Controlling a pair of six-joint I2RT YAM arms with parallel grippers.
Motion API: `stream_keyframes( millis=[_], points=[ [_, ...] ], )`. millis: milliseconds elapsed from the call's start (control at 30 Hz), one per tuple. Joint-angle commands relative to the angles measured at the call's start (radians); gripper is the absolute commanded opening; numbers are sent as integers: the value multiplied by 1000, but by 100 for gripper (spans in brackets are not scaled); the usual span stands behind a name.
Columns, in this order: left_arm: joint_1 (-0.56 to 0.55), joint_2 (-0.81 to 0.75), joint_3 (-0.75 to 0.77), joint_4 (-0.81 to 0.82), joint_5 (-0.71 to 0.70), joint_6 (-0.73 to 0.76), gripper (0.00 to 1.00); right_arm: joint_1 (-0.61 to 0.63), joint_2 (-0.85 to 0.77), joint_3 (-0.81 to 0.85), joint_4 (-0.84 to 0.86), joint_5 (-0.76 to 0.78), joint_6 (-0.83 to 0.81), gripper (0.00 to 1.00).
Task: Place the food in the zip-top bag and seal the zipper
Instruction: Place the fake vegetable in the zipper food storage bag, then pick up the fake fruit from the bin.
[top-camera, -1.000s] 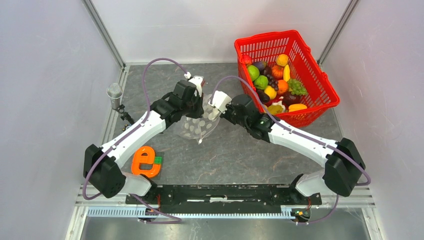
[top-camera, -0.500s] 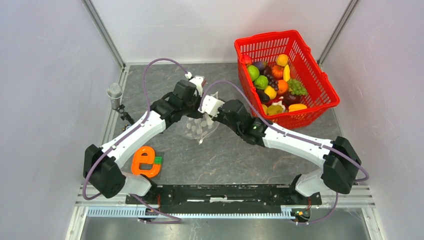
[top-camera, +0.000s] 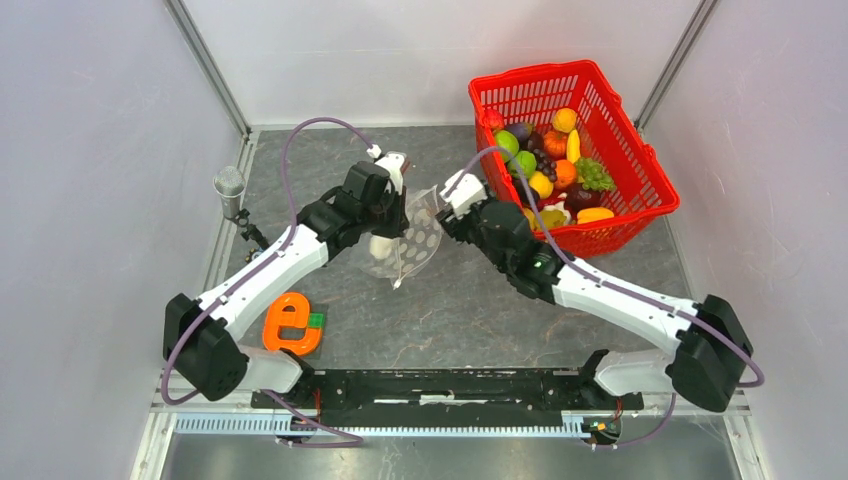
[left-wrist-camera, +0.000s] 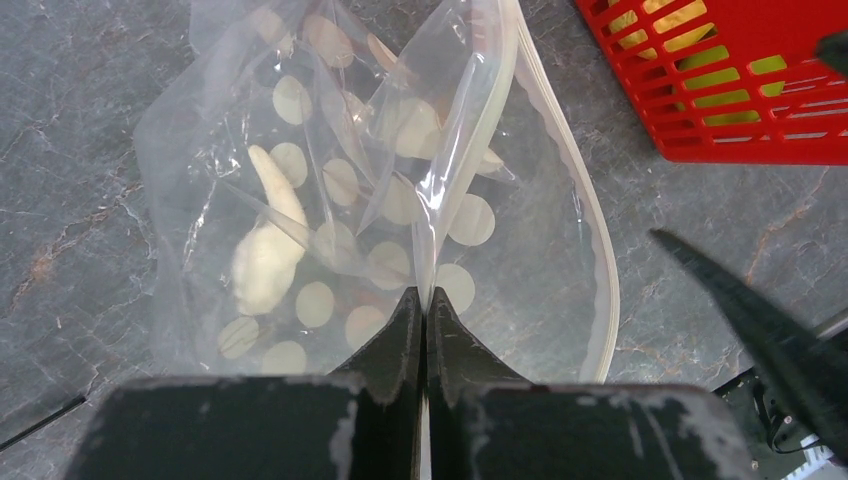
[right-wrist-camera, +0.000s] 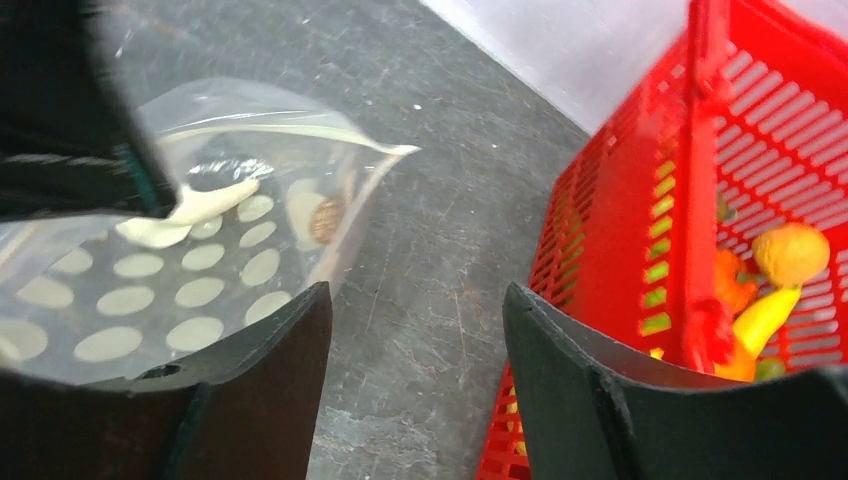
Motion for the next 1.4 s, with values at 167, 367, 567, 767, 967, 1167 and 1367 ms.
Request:
stream_keyframes(
  millis=[167, 367, 567, 767, 967, 1167, 1367],
  points=[
    [3, -47, -13, 53, -19, -57, 2, -227, -161, -48, 113, -245, 360, 70],
    [4, -47, -16, 55, -19, -56, 2, -293, -172, 14, 76, -43, 315, 77],
    [4, -51, -22, 56, -15, -56, 2, -451, -75, 151, -9, 1, 322, 79],
    [4, -58, -25, 56, -12, -53, 2, -633, 104, 312, -110, -56, 393, 80],
    [4, -53, -24, 60, -5, -56, 2, -767, 365, 505, -177, -160, 450, 84],
    [3, -54, -25, 60, 22, -56, 2, -800, 667, 849, -289, -139, 404, 86],
    [4, -59, -28, 62, 24, -54, 2, -818, 855, 1043, -314, -74, 416, 88]
  ],
)
